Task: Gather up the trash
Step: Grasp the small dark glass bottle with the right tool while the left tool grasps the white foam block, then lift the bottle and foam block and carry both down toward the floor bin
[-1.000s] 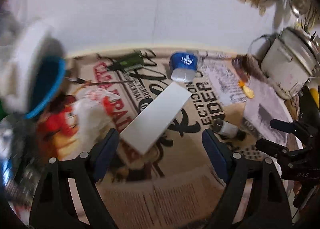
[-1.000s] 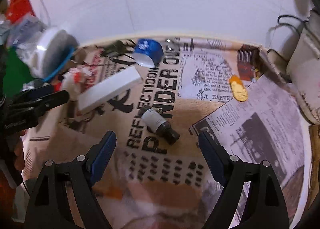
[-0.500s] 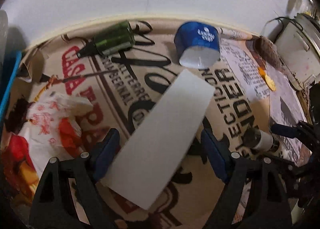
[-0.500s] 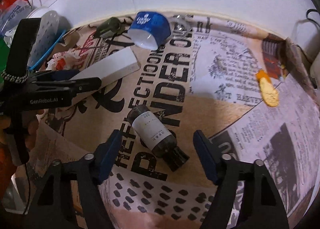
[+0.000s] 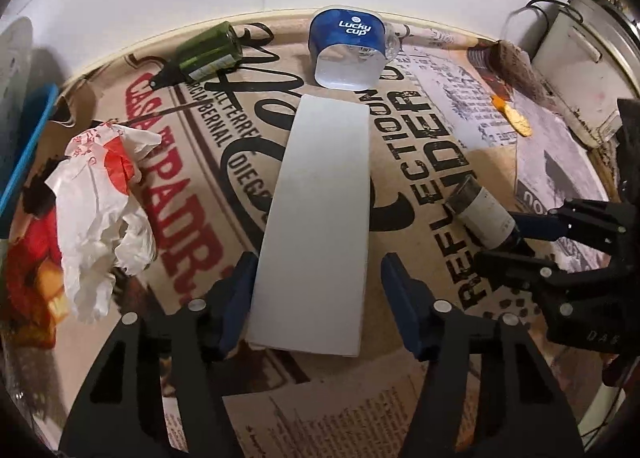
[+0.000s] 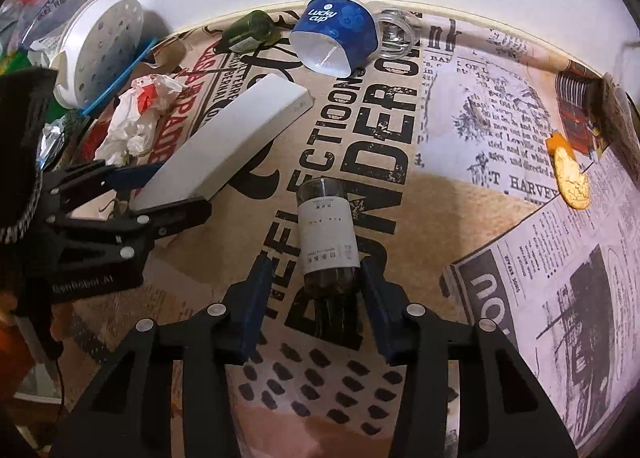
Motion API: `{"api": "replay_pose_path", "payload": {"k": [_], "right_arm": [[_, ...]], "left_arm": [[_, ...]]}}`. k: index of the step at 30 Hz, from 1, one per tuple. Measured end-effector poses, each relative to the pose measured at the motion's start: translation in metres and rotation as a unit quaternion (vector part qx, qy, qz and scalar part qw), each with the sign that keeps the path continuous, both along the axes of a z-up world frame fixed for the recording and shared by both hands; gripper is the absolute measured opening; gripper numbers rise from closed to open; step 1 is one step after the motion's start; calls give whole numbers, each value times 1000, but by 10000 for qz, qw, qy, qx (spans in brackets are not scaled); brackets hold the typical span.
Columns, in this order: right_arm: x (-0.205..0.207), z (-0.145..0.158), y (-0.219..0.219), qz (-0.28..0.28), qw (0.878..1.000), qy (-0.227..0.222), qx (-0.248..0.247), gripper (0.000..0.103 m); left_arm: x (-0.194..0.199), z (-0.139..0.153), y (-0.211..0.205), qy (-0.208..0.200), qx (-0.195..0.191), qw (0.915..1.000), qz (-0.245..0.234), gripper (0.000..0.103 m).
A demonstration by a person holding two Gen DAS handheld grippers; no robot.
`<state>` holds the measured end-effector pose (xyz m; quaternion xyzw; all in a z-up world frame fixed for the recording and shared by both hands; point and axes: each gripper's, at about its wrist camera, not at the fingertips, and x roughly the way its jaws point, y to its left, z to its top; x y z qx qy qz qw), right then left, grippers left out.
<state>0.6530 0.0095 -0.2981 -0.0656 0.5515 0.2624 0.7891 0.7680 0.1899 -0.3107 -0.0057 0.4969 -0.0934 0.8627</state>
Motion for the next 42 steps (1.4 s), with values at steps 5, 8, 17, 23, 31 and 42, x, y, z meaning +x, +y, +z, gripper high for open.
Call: {"api": "replay_pose_path", "payload": {"k": [5, 8, 17, 23, 31, 42], "right_arm": [[6, -3, 8, -121, 9998, -121, -99, 26], [9, -3, 9, -239, 9997, -87, -63, 26], [-15, 42, -25, -458, 9979, -329, 331, 26], [-40, 93, -68, -363, 9946, -768, 605, 26], [-88, 159, -110, 100, 9855, -1399, 954, 26], [-179, 198, -130, 170, 9763, -1763, 1244, 26]], "left_arm": [[-7, -4, -7, -239, 347, 9990, 172, 55], [-11, -4, -8, -333, 402, 9985, 183, 54], [-40, 37, -30, -353, -298, 9983, 363, 50], [-82, 93, -63, -885, -253, 9931, 726, 50], [-167, 155, -103, -1537, -164, 9785, 1367, 50], [-287, 182, -119, -1823, 34, 9710, 1546, 50]]}}
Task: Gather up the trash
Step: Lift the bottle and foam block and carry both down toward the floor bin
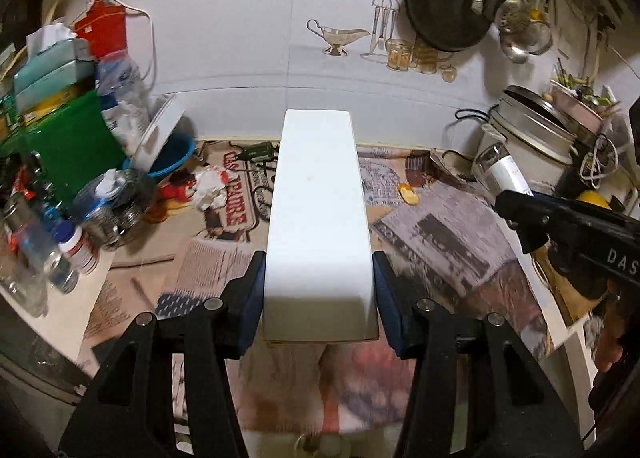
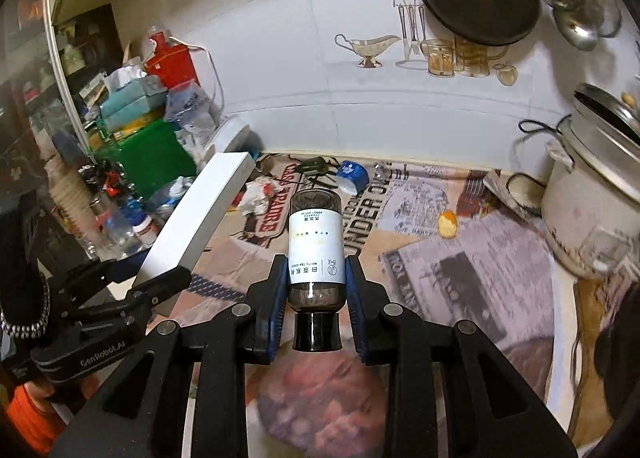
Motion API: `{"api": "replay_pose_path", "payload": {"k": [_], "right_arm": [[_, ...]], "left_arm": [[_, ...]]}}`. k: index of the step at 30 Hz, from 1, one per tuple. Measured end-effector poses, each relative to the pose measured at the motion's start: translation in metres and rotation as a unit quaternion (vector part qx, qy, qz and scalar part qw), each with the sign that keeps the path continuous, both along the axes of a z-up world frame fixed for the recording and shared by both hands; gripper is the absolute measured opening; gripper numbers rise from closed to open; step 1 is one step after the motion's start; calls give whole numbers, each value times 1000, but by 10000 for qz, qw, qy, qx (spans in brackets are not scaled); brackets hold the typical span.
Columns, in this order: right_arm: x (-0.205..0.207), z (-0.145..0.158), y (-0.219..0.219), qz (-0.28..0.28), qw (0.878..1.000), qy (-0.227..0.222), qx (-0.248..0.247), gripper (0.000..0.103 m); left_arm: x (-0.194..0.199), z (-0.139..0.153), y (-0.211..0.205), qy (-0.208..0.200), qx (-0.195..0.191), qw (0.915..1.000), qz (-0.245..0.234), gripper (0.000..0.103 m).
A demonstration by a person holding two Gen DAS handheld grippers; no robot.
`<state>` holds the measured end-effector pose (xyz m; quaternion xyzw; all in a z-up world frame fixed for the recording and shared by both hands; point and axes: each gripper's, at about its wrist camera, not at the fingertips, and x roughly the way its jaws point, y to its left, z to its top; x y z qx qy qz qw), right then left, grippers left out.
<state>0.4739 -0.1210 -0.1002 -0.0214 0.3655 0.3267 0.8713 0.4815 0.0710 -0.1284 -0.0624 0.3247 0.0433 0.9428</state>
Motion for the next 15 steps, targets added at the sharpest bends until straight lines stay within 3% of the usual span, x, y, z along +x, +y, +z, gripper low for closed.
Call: {"api": "replay_pose_path", "payload": {"k": [15], "right_arm": [[-170, -29, 9, -885, 9957, 226, 142, 26]], "left_arm": [[-184, -29, 41, 81, 31, 9983, -575, 50]]}}
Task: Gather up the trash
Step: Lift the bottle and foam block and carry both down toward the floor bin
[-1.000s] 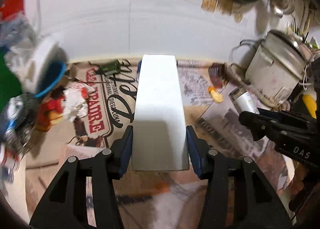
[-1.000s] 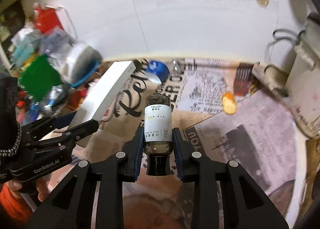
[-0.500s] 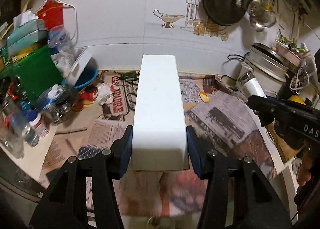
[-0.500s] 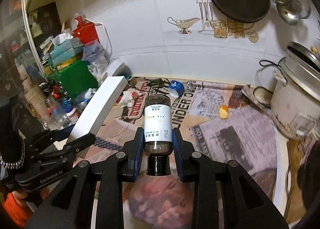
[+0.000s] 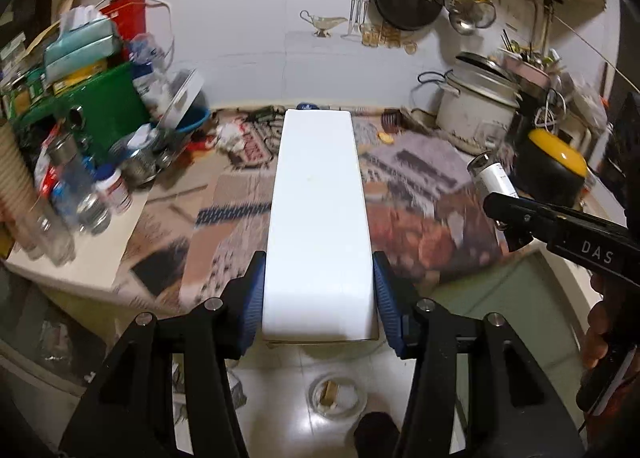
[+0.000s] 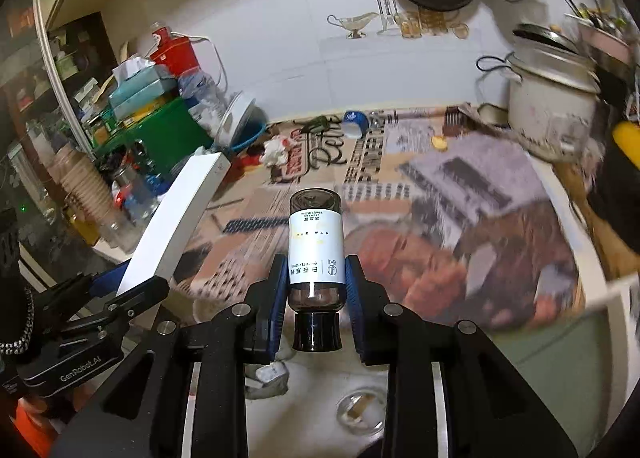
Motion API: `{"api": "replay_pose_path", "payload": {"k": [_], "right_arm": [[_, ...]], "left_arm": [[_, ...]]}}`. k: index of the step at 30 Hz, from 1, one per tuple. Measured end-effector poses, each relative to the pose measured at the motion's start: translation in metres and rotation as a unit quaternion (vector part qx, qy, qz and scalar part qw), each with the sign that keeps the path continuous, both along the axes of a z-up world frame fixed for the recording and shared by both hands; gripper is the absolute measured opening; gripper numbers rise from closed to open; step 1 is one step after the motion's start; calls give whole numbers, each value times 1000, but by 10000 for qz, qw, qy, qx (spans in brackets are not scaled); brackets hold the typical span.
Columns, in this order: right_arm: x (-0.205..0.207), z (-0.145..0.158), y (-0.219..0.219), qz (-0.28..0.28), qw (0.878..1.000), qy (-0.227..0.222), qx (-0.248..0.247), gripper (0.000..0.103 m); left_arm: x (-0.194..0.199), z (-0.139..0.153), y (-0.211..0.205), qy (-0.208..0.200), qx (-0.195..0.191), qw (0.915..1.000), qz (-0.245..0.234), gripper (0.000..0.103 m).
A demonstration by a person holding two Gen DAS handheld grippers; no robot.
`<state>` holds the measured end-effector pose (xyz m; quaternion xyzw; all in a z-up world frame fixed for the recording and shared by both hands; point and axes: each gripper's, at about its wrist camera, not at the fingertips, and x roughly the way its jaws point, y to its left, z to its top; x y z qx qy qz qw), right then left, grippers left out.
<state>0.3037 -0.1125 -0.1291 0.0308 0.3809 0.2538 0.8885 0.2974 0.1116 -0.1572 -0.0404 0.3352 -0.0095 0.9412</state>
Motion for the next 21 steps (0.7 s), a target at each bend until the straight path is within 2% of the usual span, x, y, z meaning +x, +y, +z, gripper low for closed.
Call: {"api": "replay_pose_path", "payload": {"k": [8, 12, 16, 21], "right_arm": [[-57, -15, 1, -190, 9990, 378, -133, 26], [-71, -30, -4, -225, 9980, 536, -231, 26], [-77, -58, -9, -285, 9964, 738, -301, 26], [-72, -121, -20, -378, 9917, 1150, -425, 26]], "left_arm": [[-52, -31, 9, 534, -123, 9984, -165, 50], [-61, -63, 2, 882, -219, 9955, -262, 50], [-64, -106, -9, 1227, -347, 9915, -277, 50], [-60, -168, -30, 1650, -386, 9850, -327, 50]]}}
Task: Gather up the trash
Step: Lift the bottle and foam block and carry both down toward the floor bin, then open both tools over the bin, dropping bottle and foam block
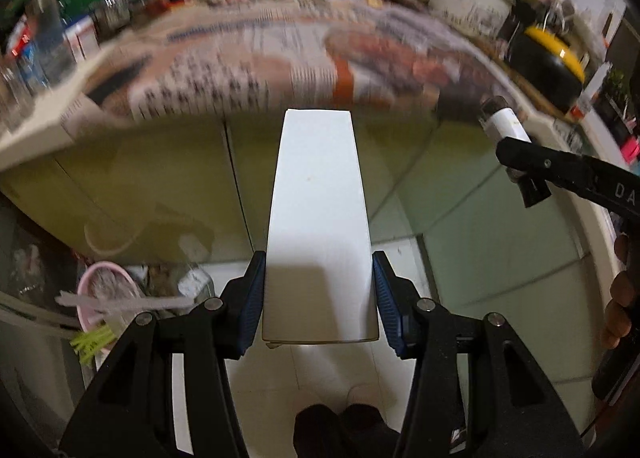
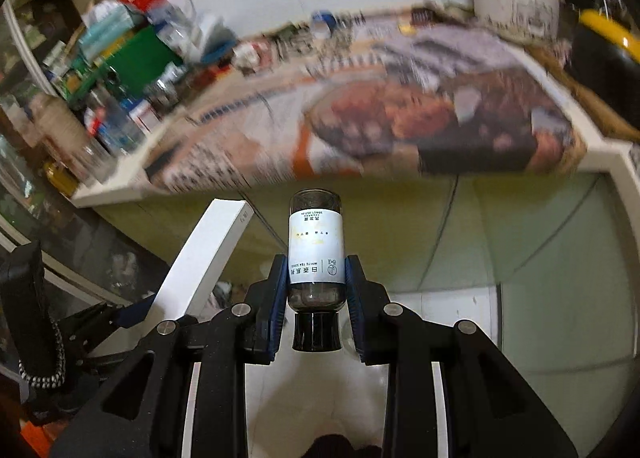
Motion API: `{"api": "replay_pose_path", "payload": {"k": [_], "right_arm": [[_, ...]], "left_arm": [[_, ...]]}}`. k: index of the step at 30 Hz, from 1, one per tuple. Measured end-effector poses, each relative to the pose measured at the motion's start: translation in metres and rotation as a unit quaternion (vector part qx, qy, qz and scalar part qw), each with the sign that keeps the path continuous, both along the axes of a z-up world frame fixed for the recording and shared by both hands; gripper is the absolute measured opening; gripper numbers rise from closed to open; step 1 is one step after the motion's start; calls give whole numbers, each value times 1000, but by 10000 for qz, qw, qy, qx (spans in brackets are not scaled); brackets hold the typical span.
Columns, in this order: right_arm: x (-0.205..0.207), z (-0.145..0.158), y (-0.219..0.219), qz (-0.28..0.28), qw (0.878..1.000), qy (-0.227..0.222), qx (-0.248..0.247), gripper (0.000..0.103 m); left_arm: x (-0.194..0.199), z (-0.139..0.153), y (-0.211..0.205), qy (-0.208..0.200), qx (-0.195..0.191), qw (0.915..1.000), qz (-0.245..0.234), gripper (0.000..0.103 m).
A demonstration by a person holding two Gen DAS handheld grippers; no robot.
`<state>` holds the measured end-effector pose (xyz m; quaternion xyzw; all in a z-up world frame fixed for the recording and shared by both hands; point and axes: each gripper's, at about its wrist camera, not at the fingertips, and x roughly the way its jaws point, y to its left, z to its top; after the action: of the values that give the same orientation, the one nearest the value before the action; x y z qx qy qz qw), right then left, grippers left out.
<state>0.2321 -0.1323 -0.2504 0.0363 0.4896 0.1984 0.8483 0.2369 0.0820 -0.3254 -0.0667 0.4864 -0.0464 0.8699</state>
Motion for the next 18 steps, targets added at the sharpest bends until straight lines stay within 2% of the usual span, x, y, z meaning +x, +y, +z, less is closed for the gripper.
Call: {"api": "replay_pose_path", "payload": {"k": [2, 4, 8, 12, 14, 15, 18], "right_arm": [[1, -25, -4, 6, 9999, 111, -37, 26], [3, -61, -9, 40, 9997, 222, -137, 26], [7, -131, -18, 84, 9990, 395, -179, 26], [12, -221, -22, 131, 9977, 593, -291, 26], [14, -263, -23, 134, 9969, 682, -356, 26], [16, -293, -22, 129, 9964, 734, -414, 26], [20, -356, -18, 178, 9950, 882, -430, 26]], "left_arm": [[4, -32, -9, 127, 1, 9999, -5, 50], [8, -60, -13, 186, -7, 9998, 24, 50], [16, -139, -22, 340, -81, 9993, 162, 50], [30, -234, -26, 612, -234, 9976, 203, 50], [38, -275, -28, 778, -370, 9963, 64, 50], [45, -302, -28, 908, -377, 9952, 10, 50], [60, -367, -30, 1156, -383, 9925, -86, 50]]}}
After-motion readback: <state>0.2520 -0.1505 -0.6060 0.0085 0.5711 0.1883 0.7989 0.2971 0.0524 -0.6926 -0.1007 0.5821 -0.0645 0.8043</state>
